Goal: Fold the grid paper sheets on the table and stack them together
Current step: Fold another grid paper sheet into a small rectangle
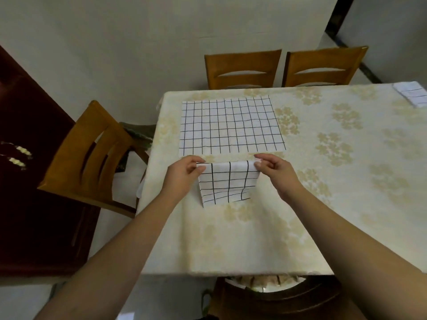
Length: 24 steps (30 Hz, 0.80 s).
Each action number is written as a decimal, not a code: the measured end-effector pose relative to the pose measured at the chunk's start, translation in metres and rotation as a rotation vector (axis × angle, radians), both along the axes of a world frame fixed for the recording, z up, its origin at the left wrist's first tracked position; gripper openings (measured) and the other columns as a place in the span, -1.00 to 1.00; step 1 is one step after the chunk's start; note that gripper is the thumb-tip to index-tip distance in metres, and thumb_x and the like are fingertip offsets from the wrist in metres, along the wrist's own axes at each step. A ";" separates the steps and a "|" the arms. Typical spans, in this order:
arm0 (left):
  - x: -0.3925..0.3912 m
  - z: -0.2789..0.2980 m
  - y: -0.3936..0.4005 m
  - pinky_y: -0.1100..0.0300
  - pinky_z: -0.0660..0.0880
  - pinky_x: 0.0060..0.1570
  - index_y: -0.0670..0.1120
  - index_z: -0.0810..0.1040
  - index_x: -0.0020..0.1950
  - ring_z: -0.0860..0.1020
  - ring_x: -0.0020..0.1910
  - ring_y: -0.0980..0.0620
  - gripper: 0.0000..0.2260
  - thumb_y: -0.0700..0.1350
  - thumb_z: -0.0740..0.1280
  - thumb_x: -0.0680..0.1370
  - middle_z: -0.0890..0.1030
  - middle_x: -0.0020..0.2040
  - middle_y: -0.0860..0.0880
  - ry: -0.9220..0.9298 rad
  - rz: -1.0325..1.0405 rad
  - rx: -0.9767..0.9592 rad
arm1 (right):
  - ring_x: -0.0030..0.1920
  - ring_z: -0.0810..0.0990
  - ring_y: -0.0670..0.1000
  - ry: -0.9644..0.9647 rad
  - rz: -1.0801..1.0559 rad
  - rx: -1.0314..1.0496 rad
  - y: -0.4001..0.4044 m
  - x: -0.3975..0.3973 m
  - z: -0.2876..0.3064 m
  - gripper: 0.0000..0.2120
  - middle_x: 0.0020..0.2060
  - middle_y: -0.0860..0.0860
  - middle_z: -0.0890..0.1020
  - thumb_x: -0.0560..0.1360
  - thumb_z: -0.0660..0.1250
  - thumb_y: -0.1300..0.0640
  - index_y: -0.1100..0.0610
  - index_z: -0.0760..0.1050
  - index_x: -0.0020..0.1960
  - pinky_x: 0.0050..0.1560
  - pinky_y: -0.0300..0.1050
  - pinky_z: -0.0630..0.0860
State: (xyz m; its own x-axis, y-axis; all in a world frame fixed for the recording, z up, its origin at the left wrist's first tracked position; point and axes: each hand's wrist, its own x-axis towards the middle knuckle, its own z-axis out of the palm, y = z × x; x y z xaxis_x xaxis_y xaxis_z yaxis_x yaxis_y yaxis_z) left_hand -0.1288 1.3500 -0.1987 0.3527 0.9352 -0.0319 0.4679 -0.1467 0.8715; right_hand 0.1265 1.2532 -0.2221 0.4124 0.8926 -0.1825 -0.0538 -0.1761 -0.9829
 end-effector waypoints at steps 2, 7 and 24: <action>0.004 0.003 0.011 0.39 0.48 -0.07 0.05 0.63 0.02 0.59 -0.12 0.25 -0.89 -0.07 0.43 0.51 0.66 -0.13 0.11 0.074 -0.036 0.062 | -0.25 0.52 -0.13 -0.105 -0.007 -0.004 0.003 0.005 0.007 -0.81 -0.32 -0.05 0.53 0.44 0.47 0.23 0.05 0.65 0.03 -0.03 -0.23 0.44; 0.016 0.015 0.032 0.21 0.51 -0.05 0.06 0.64 0.00 0.55 -0.12 0.22 -0.92 -0.05 0.41 0.52 0.64 -0.13 0.15 0.196 -0.102 0.267 | -0.23 0.57 -0.13 -0.521 -0.034 -0.025 0.011 0.014 0.020 -0.82 -0.20 -0.15 0.63 0.42 0.49 0.07 -0.05 0.65 0.02 -0.14 -0.38 0.41; -0.013 -0.054 -0.007 0.21 0.46 0.10 -0.06 0.66 -0.07 0.51 0.11 0.05 -0.93 -0.19 0.44 0.48 0.62 0.09 0.02 0.206 -0.214 0.643 | 0.09 0.53 -0.07 -0.989 -0.013 0.247 -0.045 -0.004 -0.026 -0.96 0.00 -0.10 0.66 0.40 0.42 0.16 0.04 0.59 -0.17 0.17 -0.17 0.29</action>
